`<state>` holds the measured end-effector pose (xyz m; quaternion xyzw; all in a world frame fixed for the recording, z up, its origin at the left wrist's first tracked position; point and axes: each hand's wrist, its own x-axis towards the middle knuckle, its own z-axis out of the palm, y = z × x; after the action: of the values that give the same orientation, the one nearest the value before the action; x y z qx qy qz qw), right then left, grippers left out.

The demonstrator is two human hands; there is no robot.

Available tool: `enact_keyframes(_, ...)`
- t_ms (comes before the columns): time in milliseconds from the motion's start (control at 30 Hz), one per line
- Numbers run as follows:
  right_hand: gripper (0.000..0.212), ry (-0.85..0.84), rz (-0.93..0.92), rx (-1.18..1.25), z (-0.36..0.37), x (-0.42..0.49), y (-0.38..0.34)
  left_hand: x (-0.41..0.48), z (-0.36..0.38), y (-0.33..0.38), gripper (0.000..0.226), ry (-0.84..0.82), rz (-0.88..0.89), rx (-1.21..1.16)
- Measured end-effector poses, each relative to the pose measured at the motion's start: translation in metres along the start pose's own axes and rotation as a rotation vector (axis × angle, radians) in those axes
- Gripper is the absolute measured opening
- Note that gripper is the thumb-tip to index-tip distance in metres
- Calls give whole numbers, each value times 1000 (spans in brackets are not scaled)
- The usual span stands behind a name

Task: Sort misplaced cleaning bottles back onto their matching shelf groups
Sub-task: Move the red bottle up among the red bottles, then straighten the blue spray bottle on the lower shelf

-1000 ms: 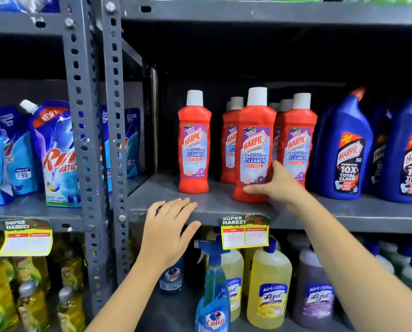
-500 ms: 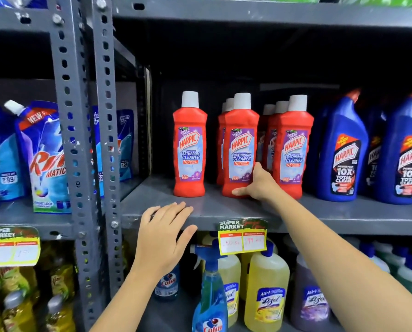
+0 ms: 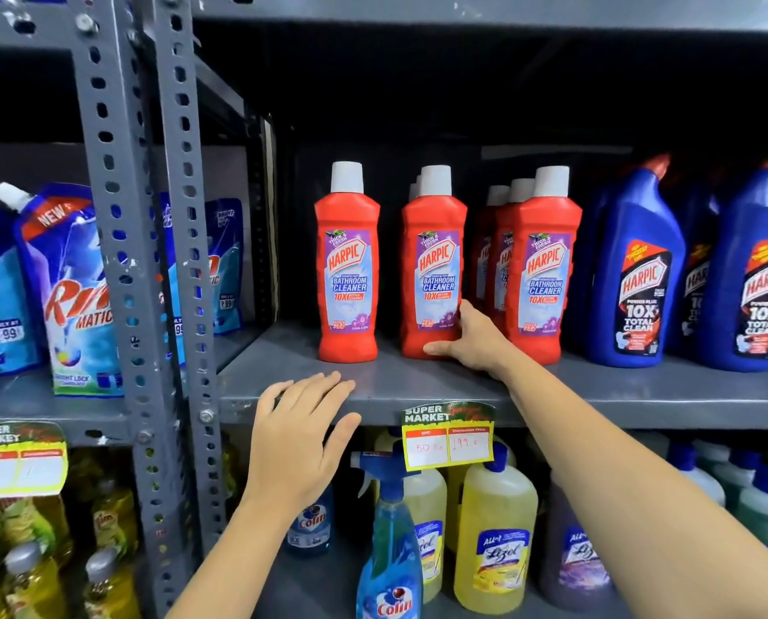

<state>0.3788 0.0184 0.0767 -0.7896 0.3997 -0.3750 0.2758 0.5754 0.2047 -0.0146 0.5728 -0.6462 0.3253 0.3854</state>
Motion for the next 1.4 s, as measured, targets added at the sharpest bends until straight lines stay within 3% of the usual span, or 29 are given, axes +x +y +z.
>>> enact_keyframes(800,89,57,25,12,2,-3,5,-1,2,-3,51,-2,55,42)
enact_keyframes(900,92,279,39,63,-4,-19,-8,-6,1,-4,51,-31,92,71)
enact_keyframes(1000,46,752,-235,259,-3,-59,-27,-23,2,-6,55,-25,86,81)
enact_keyframes(1067,22,954,-469,340,6,-101,-38,-44,7,-8,56,-23,57,107)
enact_keyframes(1133,9,881,-608,362,35,-141,-36,-73,16,-11,57,-51,18,143)
enact_keyframes(1233,9,504,-614,181,97,-185,2,-121,31,-12,56,-186,-44,136)
enact_keyframes(1300,11,340,-503,23,132,-201,41,-155,42,-11,55,-306,-82,124)
enact_keyframes(1400,33,287,-206,-41,157,-204,89,-208,63,-8,56,-519,-147,105)
